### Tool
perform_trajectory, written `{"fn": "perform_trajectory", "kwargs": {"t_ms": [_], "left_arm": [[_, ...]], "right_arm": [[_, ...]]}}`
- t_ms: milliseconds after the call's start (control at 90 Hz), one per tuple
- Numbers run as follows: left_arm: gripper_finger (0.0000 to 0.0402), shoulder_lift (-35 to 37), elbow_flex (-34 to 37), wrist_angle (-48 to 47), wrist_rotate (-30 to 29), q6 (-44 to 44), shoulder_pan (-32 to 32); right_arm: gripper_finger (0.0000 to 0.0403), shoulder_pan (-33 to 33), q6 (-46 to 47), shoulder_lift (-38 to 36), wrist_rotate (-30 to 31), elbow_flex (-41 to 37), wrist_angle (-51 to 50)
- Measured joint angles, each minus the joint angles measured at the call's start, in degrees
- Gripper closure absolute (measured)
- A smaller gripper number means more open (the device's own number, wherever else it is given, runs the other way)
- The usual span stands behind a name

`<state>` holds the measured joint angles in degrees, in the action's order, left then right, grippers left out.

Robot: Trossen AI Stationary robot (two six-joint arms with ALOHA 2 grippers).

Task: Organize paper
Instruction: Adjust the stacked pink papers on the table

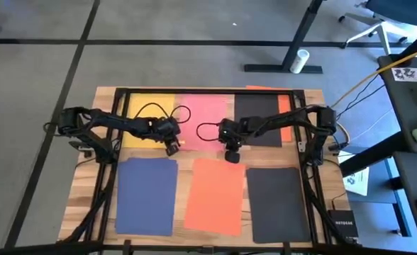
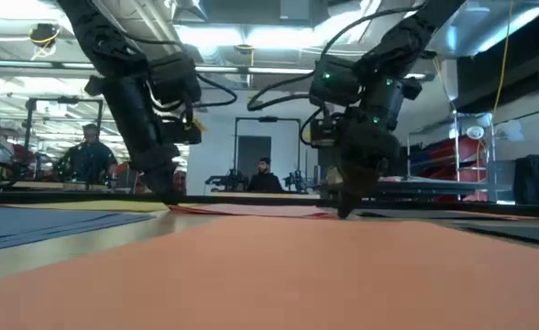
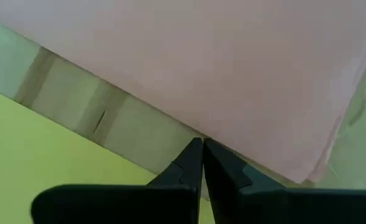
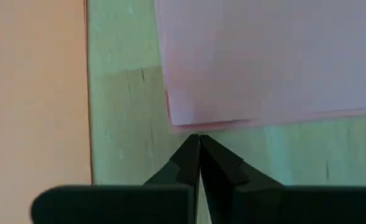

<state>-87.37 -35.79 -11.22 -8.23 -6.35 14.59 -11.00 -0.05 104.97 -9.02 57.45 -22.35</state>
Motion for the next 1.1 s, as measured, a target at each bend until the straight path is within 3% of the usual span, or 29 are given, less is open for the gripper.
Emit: {"fn": "perform_trajectory", "kwargs": {"t_ms": [1100], "left_arm": [[0.0402, 0.00, 0.00, -0.81, -1.38, -0.96, 0.00]], "right_arm": [[0.0403, -1.46, -2.23, 0.20, 0.74, 0.17, -0.84]]}}
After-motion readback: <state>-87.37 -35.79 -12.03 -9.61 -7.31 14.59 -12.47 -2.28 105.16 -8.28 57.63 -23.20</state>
